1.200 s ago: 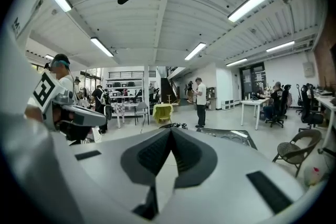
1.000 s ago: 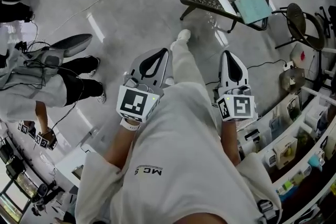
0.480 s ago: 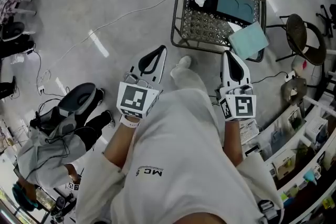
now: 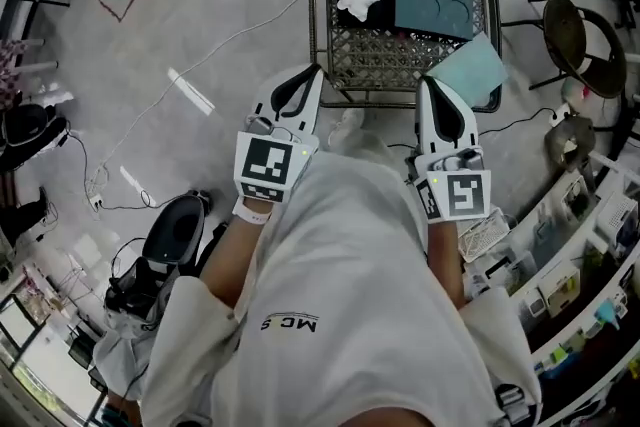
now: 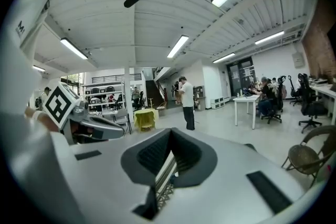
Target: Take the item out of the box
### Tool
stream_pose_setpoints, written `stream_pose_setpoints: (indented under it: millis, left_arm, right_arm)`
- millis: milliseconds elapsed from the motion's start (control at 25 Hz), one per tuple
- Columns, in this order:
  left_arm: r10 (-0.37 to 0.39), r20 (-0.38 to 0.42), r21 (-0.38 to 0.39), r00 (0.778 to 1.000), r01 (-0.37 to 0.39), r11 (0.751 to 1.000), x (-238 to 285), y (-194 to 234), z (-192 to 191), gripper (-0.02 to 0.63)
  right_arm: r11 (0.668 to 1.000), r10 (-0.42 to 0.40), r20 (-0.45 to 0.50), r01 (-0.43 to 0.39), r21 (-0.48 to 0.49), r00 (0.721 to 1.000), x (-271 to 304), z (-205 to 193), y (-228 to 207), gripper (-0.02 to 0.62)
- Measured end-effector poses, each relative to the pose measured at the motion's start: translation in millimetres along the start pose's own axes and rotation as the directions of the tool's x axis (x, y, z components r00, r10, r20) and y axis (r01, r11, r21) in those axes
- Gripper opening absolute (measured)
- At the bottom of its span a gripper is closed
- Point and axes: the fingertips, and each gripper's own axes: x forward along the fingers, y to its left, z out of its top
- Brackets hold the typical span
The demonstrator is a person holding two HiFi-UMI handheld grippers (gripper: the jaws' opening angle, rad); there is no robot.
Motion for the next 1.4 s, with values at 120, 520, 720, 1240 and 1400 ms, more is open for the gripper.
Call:
stream_pose_setpoints:
  millis: [120,520,720,1240,1400]
  left_arm:
    - [-0.065,-0.041,0.02,0.997,0.066,0.998,30,0,-4,0.025]
    - [-0.224,-0.193,0.164,0.955,0.257,0.952,128,23,-32,0.026]
    - [-0.226,-0.326,0.33,0.918,0.335,0.883,182,50,-89,0.026]
    - [-0.264,-0.469,0.548,0.843,0.512,0.661,279,68,-170,0.076]
    - [-0.265,-0.501,0.585,0.824,0.548,0.598,301,70,-190,0.094]
  right_arm:
    - [0.998,-0.057,-0.011,0.057,0.009,0.998,0,-4,-16,0.015]
    - [0.976,-0.198,-0.101,0.206,0.072,0.975,26,-39,-54,0.015]
    - [0.965,-0.231,-0.155,0.247,0.092,0.96,57,-61,-62,0.015]
    - [0.933,-0.276,-0.226,0.317,0.169,0.934,84,-102,-61,0.015]
    - [0.919,-0.298,-0.245,0.347,0.188,0.923,79,-113,-64,0.015]
